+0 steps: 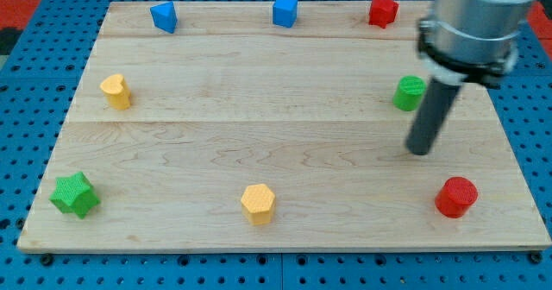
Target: Slightly push the red star downwards of the board
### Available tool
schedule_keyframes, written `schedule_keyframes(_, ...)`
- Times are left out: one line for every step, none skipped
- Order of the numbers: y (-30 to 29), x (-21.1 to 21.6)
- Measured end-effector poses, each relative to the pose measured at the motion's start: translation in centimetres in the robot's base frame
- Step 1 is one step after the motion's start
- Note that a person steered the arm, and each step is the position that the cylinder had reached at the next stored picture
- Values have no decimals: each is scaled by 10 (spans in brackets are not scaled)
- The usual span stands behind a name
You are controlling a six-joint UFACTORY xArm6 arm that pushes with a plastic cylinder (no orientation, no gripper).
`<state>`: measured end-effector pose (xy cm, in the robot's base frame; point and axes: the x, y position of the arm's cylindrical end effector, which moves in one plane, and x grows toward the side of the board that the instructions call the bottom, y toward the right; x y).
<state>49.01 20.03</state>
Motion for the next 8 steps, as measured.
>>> schedule_keyframes(65, -20)
schedule_keyframes(87, -88)
schedule_keyframes(95, -148)
schedule_keyframes(109, -173)
schedule_keyframes(109, -173)
schedule_keyframes(122, -198)
schedule_keyframes(133, -260)
schedule_keyframes(118, -299)
